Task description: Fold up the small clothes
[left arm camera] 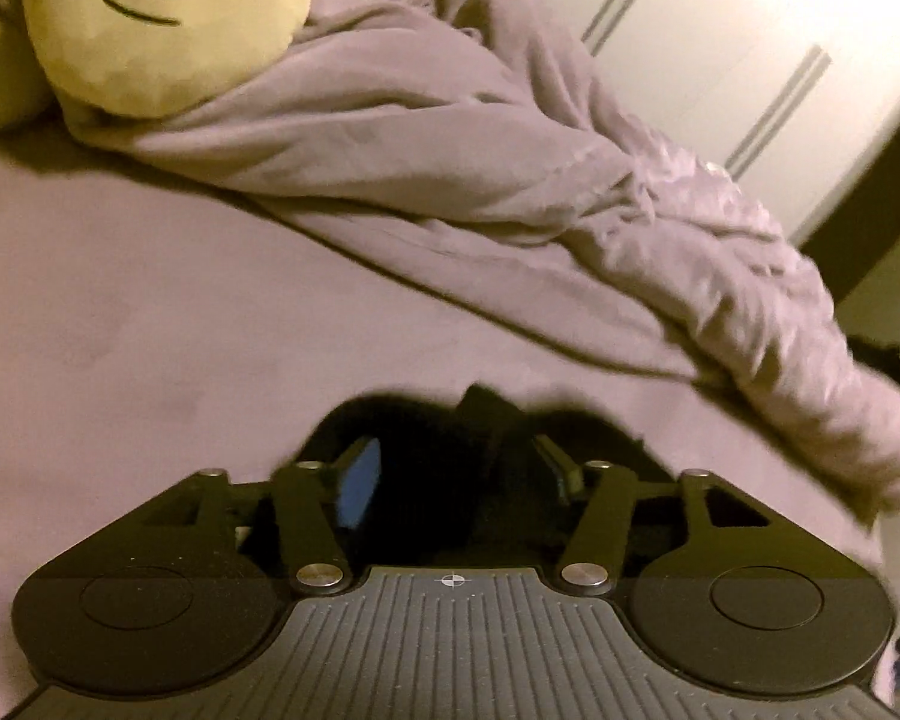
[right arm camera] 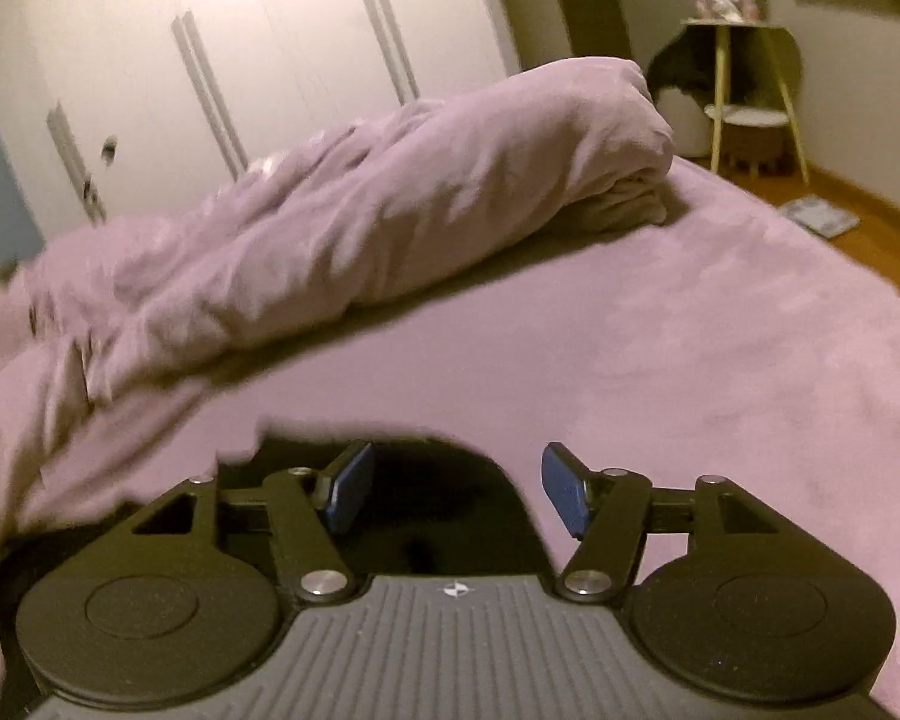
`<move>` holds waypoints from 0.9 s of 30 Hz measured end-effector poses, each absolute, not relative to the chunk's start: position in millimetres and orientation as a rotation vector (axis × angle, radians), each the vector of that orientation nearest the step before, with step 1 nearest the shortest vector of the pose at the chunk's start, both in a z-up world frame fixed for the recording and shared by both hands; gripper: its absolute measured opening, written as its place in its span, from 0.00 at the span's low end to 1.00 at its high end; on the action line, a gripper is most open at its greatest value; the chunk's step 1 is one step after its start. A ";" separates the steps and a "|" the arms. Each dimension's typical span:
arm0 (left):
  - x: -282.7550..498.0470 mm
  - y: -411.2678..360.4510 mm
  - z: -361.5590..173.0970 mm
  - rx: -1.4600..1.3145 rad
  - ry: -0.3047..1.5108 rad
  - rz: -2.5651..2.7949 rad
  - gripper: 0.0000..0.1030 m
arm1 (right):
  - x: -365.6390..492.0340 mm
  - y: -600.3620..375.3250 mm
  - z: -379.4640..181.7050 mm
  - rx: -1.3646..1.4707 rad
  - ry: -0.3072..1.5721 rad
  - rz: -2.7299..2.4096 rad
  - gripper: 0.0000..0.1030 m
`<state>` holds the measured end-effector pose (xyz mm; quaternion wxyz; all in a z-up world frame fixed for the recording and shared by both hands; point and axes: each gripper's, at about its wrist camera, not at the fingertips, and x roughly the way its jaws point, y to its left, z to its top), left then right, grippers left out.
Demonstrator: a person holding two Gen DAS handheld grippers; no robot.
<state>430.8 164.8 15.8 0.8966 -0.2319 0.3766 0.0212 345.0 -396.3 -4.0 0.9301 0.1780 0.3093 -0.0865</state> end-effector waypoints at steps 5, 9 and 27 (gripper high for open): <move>397.2 171.4 2.7 -0.441 0.878 -0.028 0.78 | 313.8 -389.2 -25.7 0.246 0.772 -0.111 0.64; 395.1 162.6 -14.9 -0.413 0.979 -0.054 0.78 | 306.8 -389.5 -39.3 0.261 0.813 -0.123 0.64; 444.1 141.0 -20.0 -0.453 0.947 0.031 0.49 | 357.9 -370.2 -36.3 0.131 0.752 -0.152 0.12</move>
